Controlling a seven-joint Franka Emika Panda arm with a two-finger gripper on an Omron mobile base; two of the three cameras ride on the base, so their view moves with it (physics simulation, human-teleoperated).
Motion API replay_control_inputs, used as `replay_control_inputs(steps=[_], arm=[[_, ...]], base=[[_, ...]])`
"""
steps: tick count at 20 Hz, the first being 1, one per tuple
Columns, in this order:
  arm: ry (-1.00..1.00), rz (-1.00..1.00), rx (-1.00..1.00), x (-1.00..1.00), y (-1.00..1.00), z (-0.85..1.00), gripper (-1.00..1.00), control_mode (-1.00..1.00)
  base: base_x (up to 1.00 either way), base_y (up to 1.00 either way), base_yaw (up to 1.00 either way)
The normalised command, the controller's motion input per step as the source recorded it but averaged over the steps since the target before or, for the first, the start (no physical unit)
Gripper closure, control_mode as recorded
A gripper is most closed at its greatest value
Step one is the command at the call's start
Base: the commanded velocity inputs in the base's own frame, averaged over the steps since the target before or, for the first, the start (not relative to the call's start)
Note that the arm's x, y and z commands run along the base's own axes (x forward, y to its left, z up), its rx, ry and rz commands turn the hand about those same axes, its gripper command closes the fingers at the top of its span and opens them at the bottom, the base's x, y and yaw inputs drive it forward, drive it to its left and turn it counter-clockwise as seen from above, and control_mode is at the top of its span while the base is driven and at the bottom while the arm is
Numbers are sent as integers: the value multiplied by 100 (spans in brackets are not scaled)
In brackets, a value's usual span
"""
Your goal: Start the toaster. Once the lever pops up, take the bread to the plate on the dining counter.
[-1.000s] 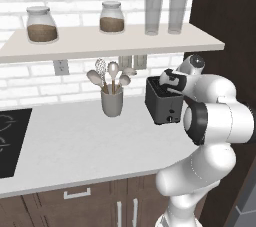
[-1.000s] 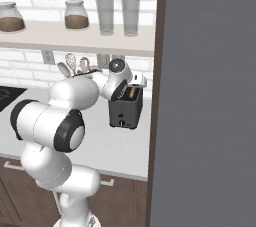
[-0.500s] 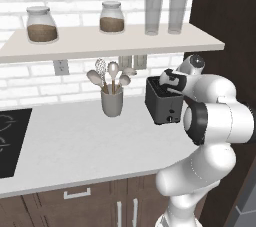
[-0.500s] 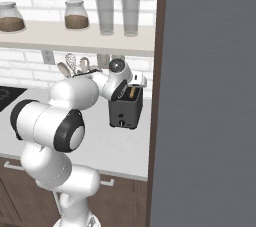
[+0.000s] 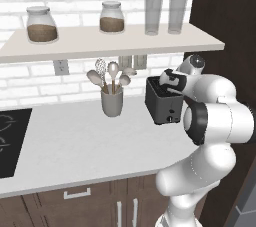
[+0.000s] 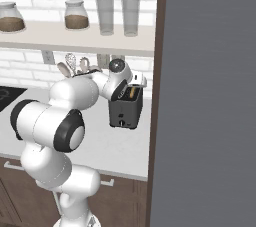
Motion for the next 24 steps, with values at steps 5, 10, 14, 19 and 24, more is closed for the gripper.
replay_control_inputs(steps=[5, 10, 14, 19, 24], arm=[[0, 0, 0, 0, 0, 0, -100, -100], [0, 0, 0, 0, 0, 0, -100, -100], [0, 0, 0, 0, 0, 0, -100, -100], [0, 0, 0, 0, 0, 0, -100, -100], [0, 0, 0, 0, 0, 0, -100, -100]], base=[[0, 0, 0], [0, 0, 0], [0, 0, 0], [0, 0, 0], [0, 0, 0]])
